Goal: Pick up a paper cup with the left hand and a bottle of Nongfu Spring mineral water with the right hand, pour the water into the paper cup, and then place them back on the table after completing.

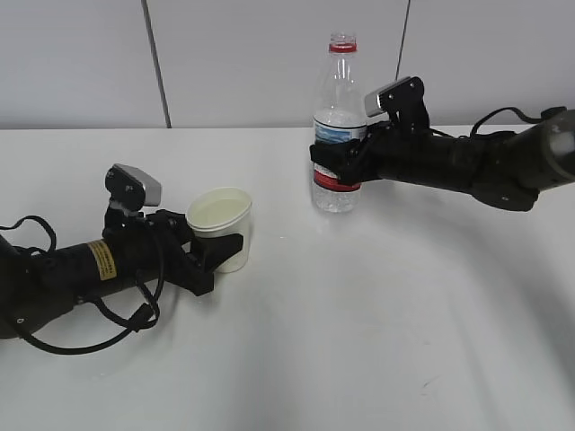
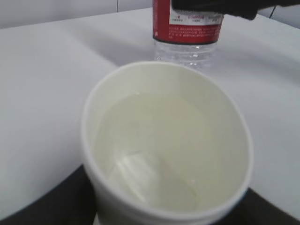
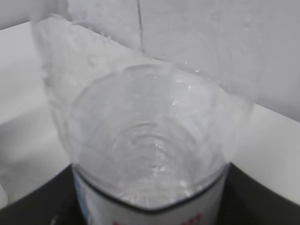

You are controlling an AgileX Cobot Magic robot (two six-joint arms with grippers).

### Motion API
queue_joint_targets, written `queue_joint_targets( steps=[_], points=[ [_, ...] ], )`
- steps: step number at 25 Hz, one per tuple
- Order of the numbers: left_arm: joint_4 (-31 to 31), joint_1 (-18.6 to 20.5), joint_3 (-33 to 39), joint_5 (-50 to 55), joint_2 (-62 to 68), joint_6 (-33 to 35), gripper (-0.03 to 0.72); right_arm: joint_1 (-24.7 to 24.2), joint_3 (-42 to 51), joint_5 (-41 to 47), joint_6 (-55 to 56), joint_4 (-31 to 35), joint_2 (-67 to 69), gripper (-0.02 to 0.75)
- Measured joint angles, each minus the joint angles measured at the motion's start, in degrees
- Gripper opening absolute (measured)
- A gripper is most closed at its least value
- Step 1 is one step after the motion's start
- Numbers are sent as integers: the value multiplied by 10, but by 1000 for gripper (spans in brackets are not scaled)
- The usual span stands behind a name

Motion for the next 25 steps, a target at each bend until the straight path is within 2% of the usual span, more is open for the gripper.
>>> queue_joint_targets(
  steps=[12,25],
  points=[
    [-13,0,-1,-19,11,60,400,-2,41,-70,-86,79,27,409],
    [-54,-1,-6,-41,30,77,399,-2,41,-98,-168,57,39,409]
  ],
)
